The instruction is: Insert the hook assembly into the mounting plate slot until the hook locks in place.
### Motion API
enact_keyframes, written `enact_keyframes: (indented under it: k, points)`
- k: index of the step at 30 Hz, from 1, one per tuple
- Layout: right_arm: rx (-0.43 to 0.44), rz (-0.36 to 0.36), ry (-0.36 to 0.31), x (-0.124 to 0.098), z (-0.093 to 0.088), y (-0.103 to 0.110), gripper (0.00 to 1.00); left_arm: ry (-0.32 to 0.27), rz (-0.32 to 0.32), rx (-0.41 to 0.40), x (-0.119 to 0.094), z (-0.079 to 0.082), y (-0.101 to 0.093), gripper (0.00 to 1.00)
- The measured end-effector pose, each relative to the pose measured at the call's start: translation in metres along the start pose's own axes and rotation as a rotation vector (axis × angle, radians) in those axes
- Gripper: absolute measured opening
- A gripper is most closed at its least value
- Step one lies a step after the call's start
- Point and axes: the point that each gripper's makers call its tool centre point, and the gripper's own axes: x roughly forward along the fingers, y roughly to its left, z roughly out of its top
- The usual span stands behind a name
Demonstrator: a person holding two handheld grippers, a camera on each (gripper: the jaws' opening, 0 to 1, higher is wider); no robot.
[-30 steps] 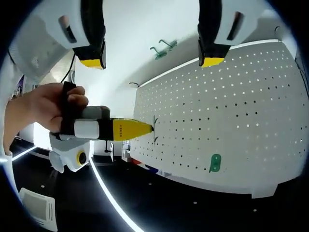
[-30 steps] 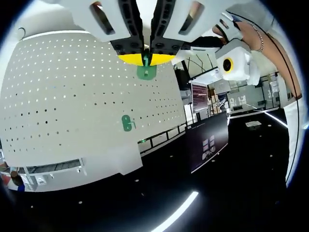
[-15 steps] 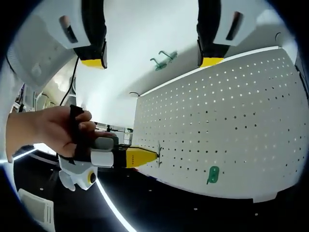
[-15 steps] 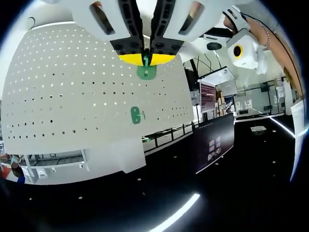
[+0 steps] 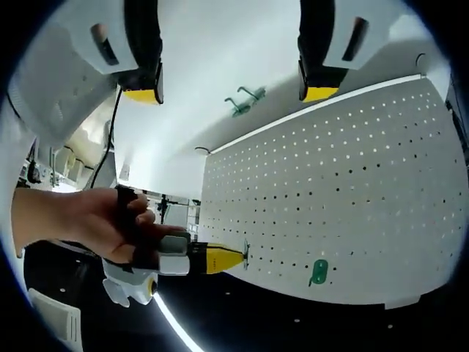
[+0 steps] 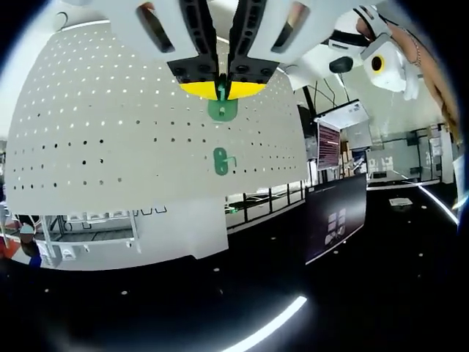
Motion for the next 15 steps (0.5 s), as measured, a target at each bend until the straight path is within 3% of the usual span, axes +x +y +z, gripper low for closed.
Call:
enact_keyframes:
  k: [15]
  points:
    - [-0.056,-0.058,0.001,0.019,0.018,-0.014,0.01,0.003,0.009,-0.012,-0.005,-0.010,0.005,0.76]
